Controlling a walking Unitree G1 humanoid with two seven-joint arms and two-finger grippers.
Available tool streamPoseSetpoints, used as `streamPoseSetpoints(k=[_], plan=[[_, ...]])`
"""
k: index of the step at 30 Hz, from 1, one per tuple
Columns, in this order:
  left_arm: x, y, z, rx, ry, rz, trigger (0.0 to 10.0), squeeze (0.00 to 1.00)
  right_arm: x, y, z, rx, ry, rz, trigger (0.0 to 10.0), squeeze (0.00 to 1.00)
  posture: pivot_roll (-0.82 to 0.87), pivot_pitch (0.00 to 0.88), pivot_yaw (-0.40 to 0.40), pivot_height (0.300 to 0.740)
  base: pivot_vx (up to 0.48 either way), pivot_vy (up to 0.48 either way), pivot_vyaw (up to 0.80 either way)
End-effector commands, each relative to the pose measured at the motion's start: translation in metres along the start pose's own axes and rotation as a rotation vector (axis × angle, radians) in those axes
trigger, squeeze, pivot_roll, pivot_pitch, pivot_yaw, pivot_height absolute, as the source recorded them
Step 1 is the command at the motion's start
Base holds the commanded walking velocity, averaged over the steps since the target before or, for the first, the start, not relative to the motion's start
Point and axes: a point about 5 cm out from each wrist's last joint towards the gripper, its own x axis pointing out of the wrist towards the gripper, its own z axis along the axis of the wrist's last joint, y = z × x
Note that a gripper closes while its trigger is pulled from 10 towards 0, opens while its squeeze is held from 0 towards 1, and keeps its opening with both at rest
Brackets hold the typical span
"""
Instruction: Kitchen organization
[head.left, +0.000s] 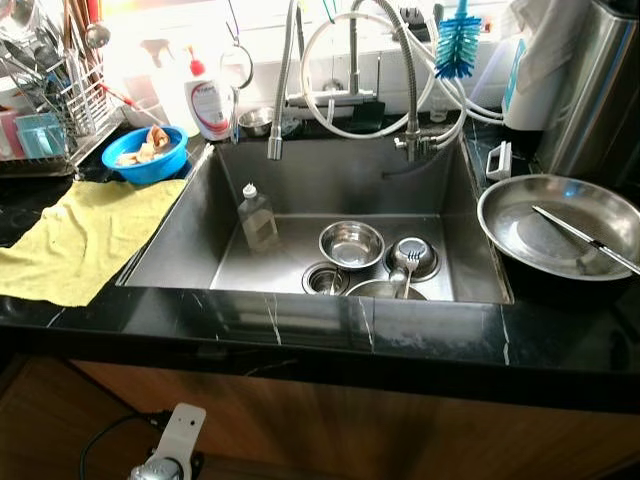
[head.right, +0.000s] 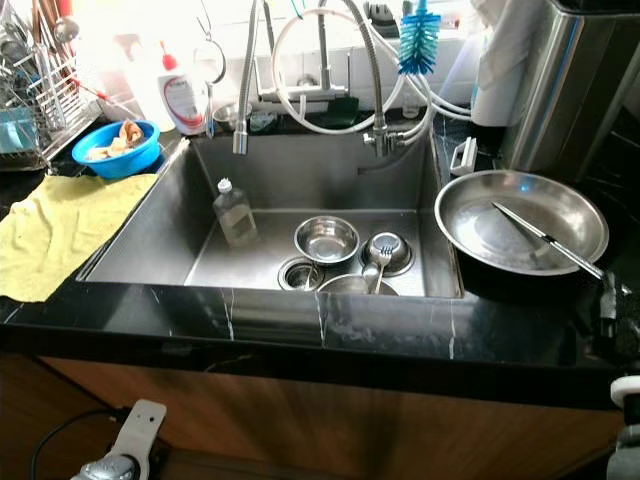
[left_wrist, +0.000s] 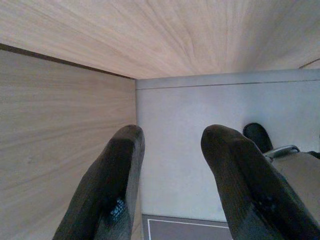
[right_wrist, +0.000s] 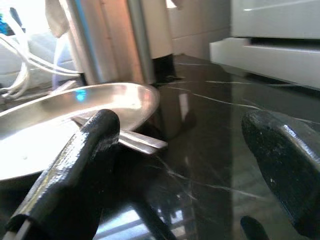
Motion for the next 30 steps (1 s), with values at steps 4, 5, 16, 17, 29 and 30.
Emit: streamPoseSetpoints(k=[4, 5, 16, 17, 29, 30], plan=[[-0.001, 0.006, -0.006, 0.018, 0.022, 0.015, 10.0, 0.0, 0.008, 0.009, 0.001, 0.007, -0.022, 0.037, 10.0, 0.0, -0.2, 0.0, 0.116, 0.74, 0.0, 0.0, 0.0], [-0.001, 0.006, -0.006, 0.018, 0.022, 0.016, 10.0, 0.0, 0.009, 0.01, 0.001, 0.006, -0.023, 0.042, 10.0, 0.0, -0.2, 0.0, 0.116, 0.74, 0.0, 0.0, 0.0], [-0.001, 0.006, -0.006, 0.039, 0.022, 0.012, 10.0, 0.0, 0.013, 0.012, -0.001, -0.003, -0.03, 0.042, 10.0, 0.0, -0.2, 0.0, 0.113, 0.74, 0.0, 0.0, 0.0], [-0.001, 0.006, -0.006, 0.039, 0.022, 0.011, 10.0, 0.0, 0.013, 0.011, -0.002, -0.01, -0.024, 0.034, 10.0, 0.0, -0.2, 0.0, 0.113, 0.74, 0.0, 0.0, 0.0], [-0.001, 0.006, -0.007, 0.04, 0.023, 0.014, 10.0, 0.0, 0.014, 0.008, -0.008, -0.012, -0.001, 0.003, 0.0, 0.0, -0.2, 0.0, 0.113, 0.74, 0.0, 0.0, 0.0], [-0.001, 0.006, -0.007, 0.04, 0.023, 0.014, 10.0, 0.0, 0.015, 0.008, -0.008, -0.013, -0.001, 0.003, 0.0, 0.0, -0.19, 0.0, 0.113, 0.74, 0.0, 0.0, 0.0]])
